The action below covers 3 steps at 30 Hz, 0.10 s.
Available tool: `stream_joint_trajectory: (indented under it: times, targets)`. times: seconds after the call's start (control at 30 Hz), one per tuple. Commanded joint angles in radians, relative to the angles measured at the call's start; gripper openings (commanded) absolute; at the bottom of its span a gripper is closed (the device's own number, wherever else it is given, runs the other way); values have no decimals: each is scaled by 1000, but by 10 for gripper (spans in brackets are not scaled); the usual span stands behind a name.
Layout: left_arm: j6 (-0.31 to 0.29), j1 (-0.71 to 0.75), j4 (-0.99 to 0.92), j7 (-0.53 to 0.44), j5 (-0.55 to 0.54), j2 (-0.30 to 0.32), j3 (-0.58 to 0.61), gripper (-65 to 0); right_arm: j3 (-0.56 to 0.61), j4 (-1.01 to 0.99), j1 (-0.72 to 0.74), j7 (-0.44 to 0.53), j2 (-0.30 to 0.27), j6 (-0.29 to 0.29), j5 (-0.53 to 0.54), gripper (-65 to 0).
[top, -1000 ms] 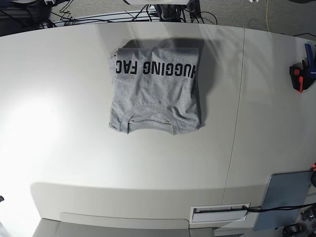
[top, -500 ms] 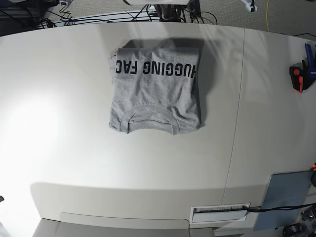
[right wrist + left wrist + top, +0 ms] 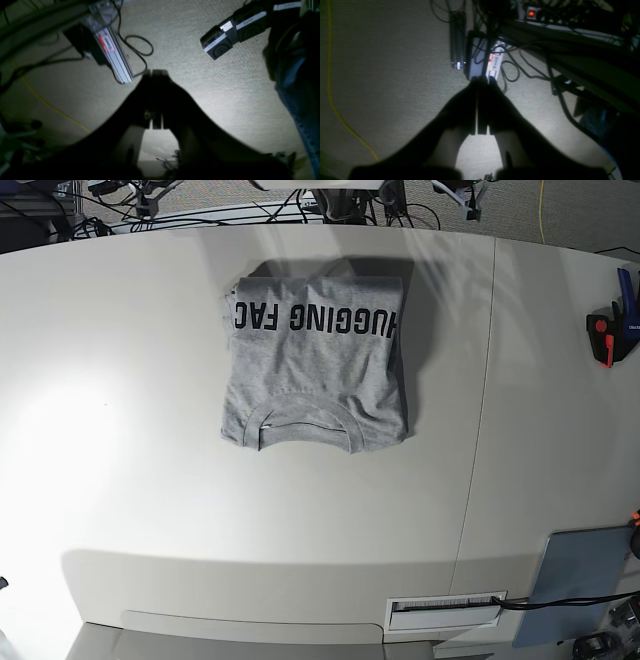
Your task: Fold the T-shirt properly
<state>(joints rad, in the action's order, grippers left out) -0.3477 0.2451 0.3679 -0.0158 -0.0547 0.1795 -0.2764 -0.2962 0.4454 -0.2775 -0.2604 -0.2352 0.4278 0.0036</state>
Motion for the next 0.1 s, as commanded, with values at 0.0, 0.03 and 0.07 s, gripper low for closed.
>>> stream_joint_trajectory:
  times: [0.0, 0.03, 0.07]
  targets:
    - [-7, 7, 3, 8, 3, 5, -2, -650, 19, 4, -8, 8, -19, 5, 3, -650]
    - [-7, 7, 3, 7, 3, 3, -2, -650, 44, 4, -8, 10, -21, 4, 3, -650]
    - [-7, 6, 3, 7, 2, 3, -2, -650, 69, 4, -8, 14, -23, 1, 3, -650]
